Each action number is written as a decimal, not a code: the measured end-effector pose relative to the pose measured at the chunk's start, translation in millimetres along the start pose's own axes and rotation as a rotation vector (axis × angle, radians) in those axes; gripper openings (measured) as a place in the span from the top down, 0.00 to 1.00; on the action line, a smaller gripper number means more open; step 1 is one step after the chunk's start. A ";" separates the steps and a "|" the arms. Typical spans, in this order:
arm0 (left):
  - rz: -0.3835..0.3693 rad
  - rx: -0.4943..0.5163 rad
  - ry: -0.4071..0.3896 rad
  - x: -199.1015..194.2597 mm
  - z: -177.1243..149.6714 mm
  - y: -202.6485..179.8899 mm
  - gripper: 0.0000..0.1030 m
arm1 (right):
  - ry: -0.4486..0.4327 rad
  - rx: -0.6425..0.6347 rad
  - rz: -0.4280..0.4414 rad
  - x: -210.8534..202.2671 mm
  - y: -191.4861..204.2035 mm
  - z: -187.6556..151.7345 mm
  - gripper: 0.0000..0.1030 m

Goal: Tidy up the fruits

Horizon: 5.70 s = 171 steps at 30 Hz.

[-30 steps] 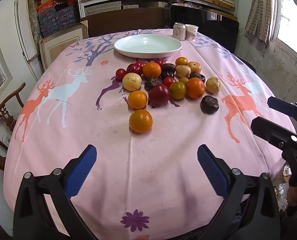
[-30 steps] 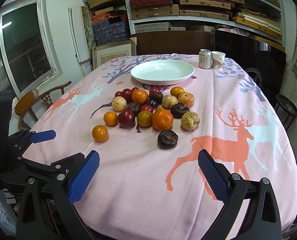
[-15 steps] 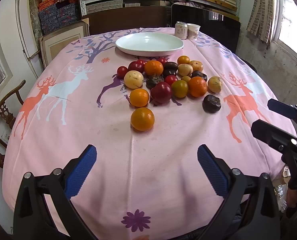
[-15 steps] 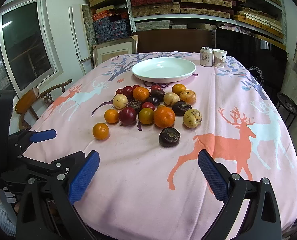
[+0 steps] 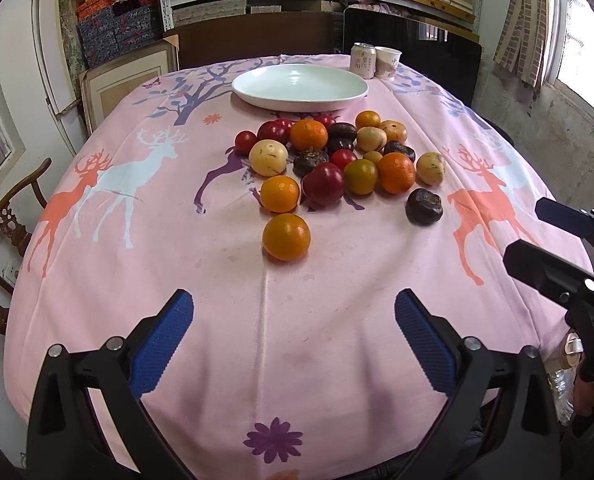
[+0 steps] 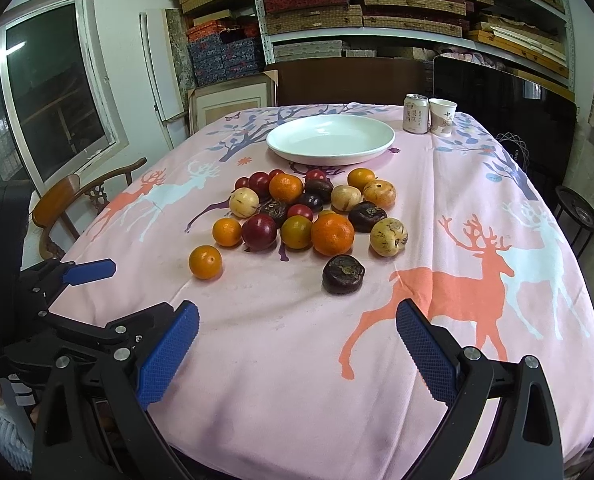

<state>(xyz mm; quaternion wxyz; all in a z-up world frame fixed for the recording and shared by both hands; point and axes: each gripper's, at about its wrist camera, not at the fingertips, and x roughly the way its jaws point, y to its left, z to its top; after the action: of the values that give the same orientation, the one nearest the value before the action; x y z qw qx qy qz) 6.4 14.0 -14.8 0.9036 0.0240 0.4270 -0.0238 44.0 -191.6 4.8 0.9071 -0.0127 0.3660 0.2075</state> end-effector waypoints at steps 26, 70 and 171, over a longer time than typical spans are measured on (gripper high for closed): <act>-0.001 -0.007 0.017 7.0 -2.7 2.6 0.04 | 0.029 0.017 0.020 6.5 -0.9 -1.0 0.03; -0.030 0.067 0.112 112.3 35.5 21.5 0.04 | 0.199 -0.022 -0.004 122.6 -45.9 18.6 0.44; -0.025 0.028 0.136 150.0 72.7 35.1 0.04 | -0.134 0.288 0.084 105.0 -140.1 50.7 0.03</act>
<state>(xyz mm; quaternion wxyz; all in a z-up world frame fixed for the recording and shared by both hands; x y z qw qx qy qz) 159.7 41.0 -83.9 0.8718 0.0328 0.4871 -0.0393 199.2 -272.1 -46.4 0.9123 0.1468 0.3311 0.1911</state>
